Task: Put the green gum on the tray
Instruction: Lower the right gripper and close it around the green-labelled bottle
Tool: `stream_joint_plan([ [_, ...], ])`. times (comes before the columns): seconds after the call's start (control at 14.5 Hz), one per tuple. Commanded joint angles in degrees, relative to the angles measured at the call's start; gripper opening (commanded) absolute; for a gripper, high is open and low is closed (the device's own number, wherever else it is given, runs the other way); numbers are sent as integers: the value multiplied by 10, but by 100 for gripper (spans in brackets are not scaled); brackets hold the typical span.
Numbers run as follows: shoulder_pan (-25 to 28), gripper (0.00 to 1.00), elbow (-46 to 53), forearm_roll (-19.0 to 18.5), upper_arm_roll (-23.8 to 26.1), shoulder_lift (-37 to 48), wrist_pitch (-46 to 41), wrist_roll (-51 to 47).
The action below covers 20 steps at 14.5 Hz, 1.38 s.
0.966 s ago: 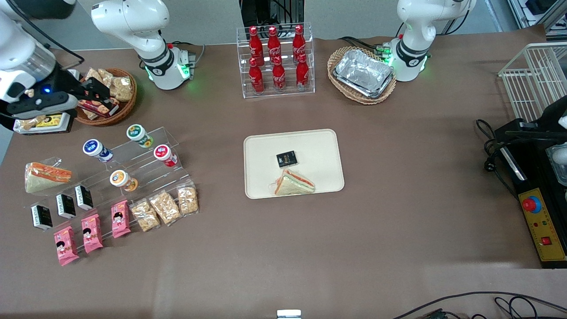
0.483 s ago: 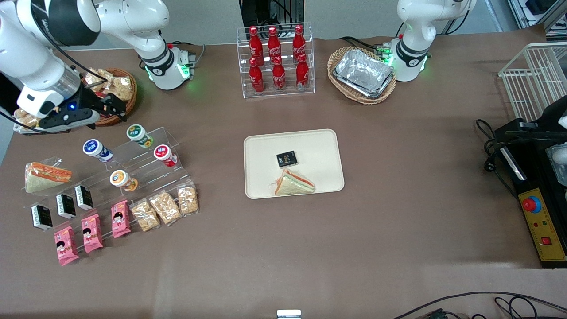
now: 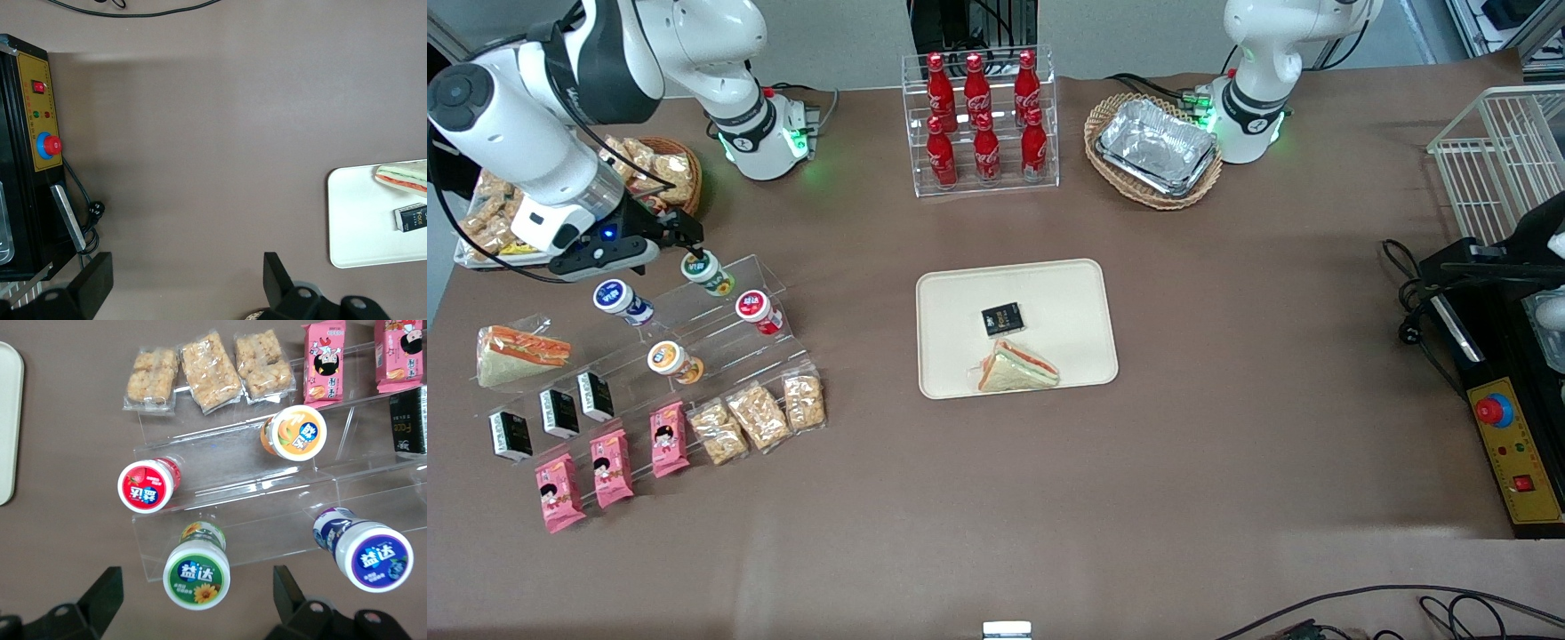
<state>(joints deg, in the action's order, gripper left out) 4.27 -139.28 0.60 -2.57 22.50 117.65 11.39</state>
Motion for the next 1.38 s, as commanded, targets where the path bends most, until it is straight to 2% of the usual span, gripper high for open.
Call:
stream_joint_plan([
  [0.0, 3, 100, -44, -2, -3, 13, 47, 7],
  [0.76, 4, 100, -140, -2, -2, 18, 148, 7],
  [1.03, 4, 100, -149, -3, -1, 18, 154, 7],
  [1.1, 4, 94, -149, -2, -1, 18, 153, 7],
  [1.24, 4, 61, -148, -2, -1, 18, 151, 7],
  [1.31, 4, 51, -147, -2, -1, 17, 151, 7],
])
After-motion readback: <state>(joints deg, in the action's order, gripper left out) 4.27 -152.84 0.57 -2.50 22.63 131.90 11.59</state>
